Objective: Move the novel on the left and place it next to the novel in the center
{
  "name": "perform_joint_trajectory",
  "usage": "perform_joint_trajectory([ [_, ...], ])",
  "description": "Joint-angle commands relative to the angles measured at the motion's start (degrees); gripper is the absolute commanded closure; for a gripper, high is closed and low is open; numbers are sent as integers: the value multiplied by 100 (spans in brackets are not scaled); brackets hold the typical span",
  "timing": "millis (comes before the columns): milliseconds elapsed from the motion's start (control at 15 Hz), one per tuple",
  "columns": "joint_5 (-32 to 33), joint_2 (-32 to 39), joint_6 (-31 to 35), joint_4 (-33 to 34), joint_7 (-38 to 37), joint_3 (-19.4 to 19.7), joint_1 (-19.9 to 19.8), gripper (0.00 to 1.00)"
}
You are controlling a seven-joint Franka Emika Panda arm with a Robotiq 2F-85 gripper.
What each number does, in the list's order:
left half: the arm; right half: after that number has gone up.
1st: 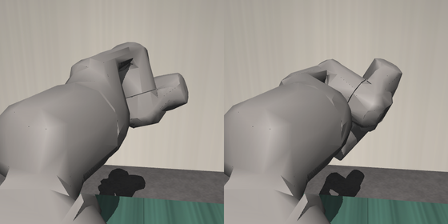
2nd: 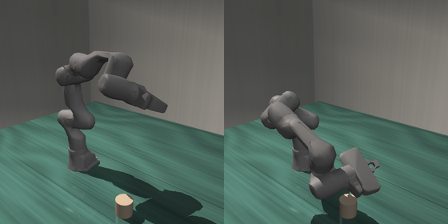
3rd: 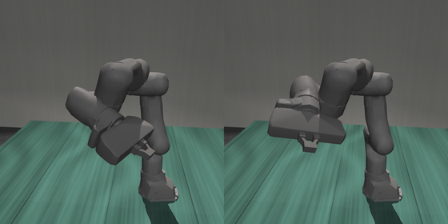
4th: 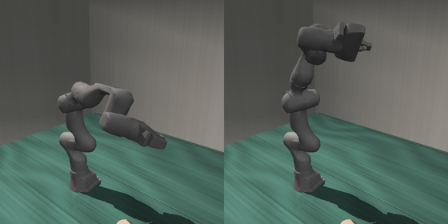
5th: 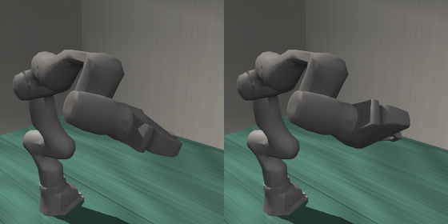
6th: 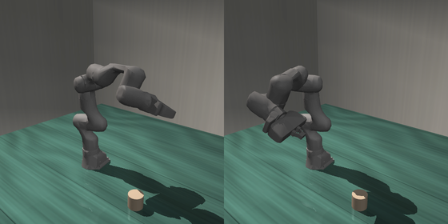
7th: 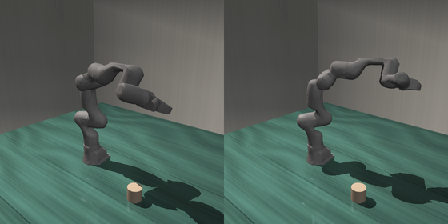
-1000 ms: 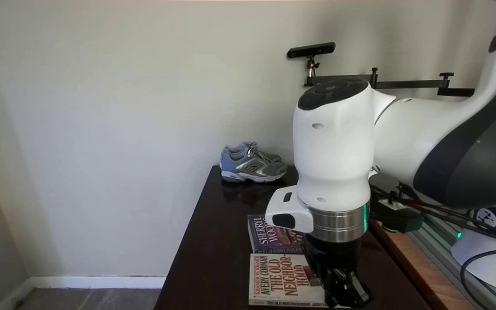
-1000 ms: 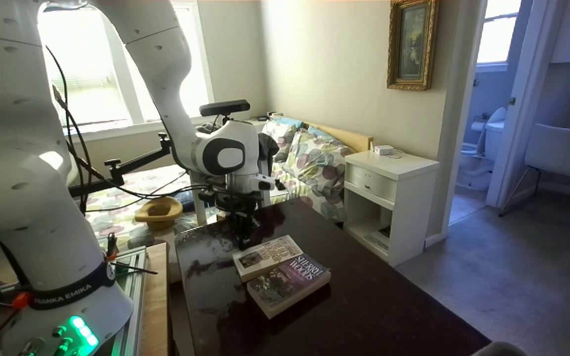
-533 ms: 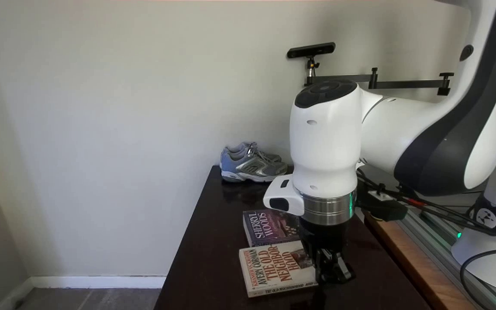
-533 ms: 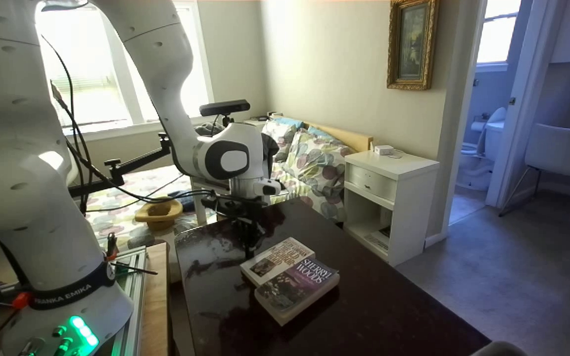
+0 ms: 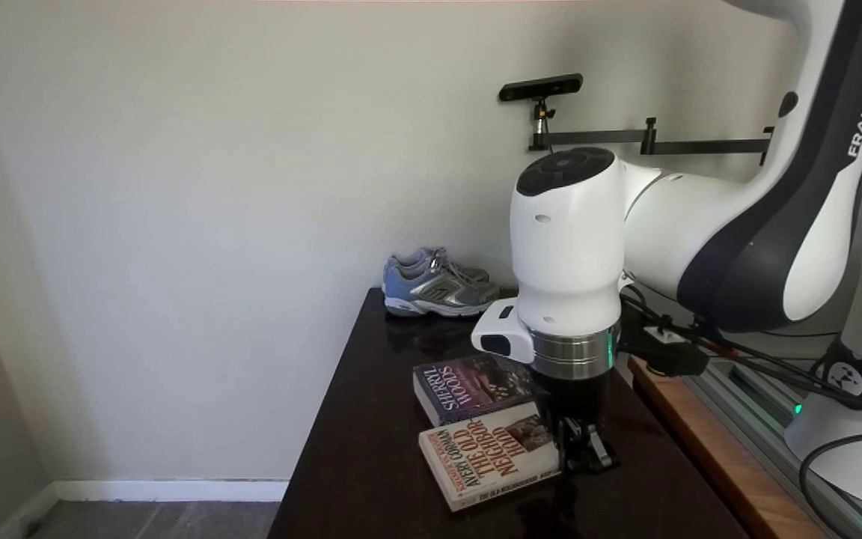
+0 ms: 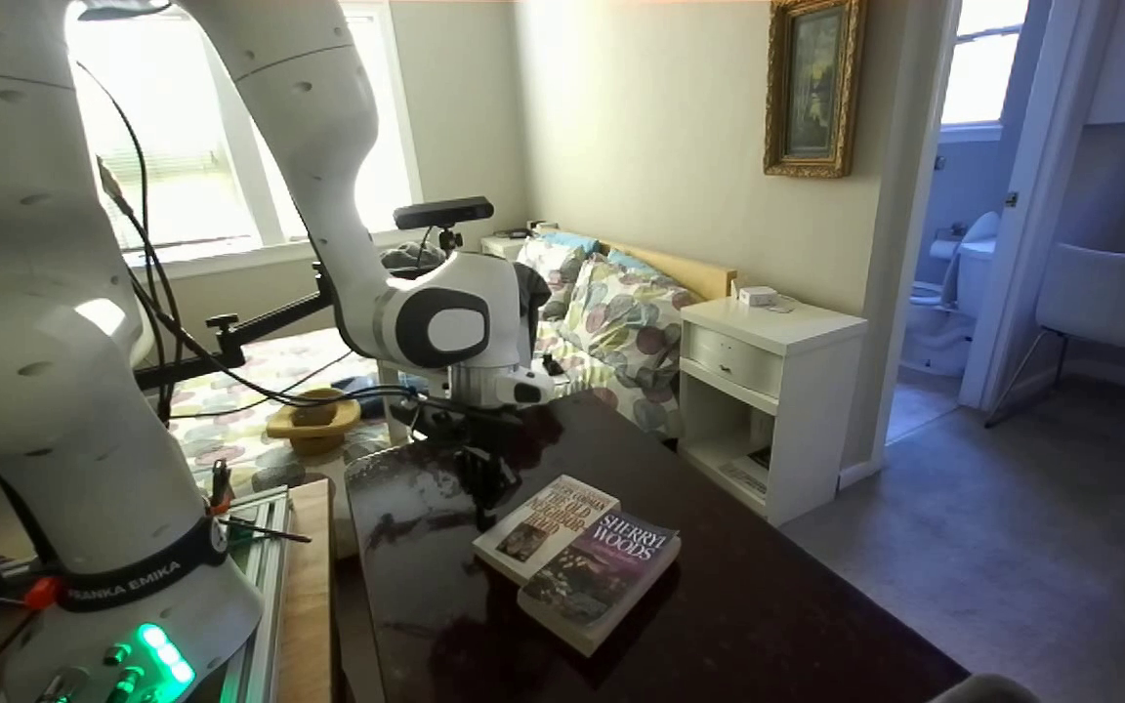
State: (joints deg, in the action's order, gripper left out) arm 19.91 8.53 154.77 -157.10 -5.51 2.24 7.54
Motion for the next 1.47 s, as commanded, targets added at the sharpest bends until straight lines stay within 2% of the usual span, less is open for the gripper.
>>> perform_joint_trajectory([
  [0,294,-31,-79,-20,-267,111,-81,100],
  [267,263,-393,-194,-10,-328,66,-47,100],
  [400,402,-841,-326,-162,-482,38,-18,100],
  [667,441,-1574,-784,-129,-649,-234,-158,100],
  [933,219,-2334,-1489,-44,-597,-561,-269,100],
  [1000,42,-2517,-1764,5,-519,-618,-261,74],
  [1067,-229,-2653,-1959,35,-265,-619,-203,72],
  [1133,-258,-2823,-2206,73,-366,-688,-215,67],
  [1400,-845,-3387,-2958,231,-235,-786,-100,38],
])
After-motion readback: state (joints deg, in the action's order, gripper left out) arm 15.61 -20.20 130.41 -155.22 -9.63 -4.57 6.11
